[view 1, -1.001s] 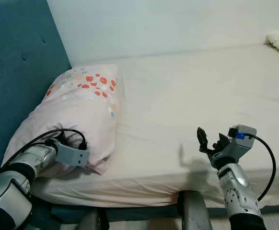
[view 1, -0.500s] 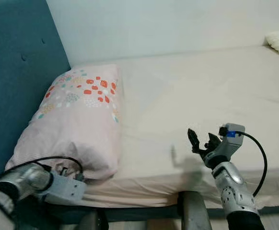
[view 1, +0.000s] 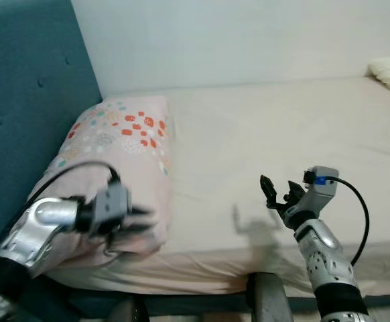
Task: Clean up the room
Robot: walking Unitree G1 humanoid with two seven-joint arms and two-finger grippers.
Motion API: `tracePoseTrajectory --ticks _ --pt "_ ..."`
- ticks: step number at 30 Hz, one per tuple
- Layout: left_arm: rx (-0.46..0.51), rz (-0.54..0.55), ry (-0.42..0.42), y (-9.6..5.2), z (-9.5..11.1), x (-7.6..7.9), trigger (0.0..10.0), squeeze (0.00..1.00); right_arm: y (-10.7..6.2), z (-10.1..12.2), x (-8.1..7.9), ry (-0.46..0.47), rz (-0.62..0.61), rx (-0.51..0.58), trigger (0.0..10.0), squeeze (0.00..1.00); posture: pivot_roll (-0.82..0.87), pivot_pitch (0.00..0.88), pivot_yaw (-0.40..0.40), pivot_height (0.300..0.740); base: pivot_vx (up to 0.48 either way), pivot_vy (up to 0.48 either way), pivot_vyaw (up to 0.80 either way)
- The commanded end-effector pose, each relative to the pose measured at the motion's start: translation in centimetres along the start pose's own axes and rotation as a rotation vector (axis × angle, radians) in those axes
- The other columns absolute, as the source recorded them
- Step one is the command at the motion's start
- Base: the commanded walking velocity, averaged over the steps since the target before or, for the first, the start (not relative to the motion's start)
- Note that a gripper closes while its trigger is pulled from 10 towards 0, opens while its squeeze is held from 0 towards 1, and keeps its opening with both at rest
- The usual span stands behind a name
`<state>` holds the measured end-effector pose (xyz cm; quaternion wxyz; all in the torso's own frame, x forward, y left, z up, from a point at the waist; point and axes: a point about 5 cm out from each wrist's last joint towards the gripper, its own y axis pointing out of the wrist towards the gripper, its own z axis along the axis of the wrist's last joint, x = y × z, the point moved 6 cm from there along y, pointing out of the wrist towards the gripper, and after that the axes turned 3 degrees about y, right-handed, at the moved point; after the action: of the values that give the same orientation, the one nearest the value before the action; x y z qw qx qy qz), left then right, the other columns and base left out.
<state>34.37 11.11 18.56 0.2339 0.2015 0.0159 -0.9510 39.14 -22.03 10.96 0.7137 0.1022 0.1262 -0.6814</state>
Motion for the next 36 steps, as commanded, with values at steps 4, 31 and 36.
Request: tracePoseTrajectory --ticks 4,31,36 --pt "0.021 0.344 -0.299 -0.2 -3.1 -3.2 10.0 0.00 0.0 -1.0 -0.3 -0.017 0.004 -0.028 10.0 0.00 0.01 0.000 0.031 0.438 0.000 0.000 0.00" --pt "-0.239 1.050 -0.657 -6.2 -14.2 -1.9 10.0 0.00 -1.0 -7.0 -0.5 -0.039 0.002 -0.185 10.0 0.00 0.03 0.000 0.017 0.512 -0.065 0.000 0.00" --pt "-0.285 1.014 -0.632 -5.8 -14.7 -0.7 10.0 0.00 -1.5 -8.3 -0.4 -0.046 0.001 -0.221 10.0 0.00 0.03 0.000 0.013 0.535 0.000 0.000 0.00"
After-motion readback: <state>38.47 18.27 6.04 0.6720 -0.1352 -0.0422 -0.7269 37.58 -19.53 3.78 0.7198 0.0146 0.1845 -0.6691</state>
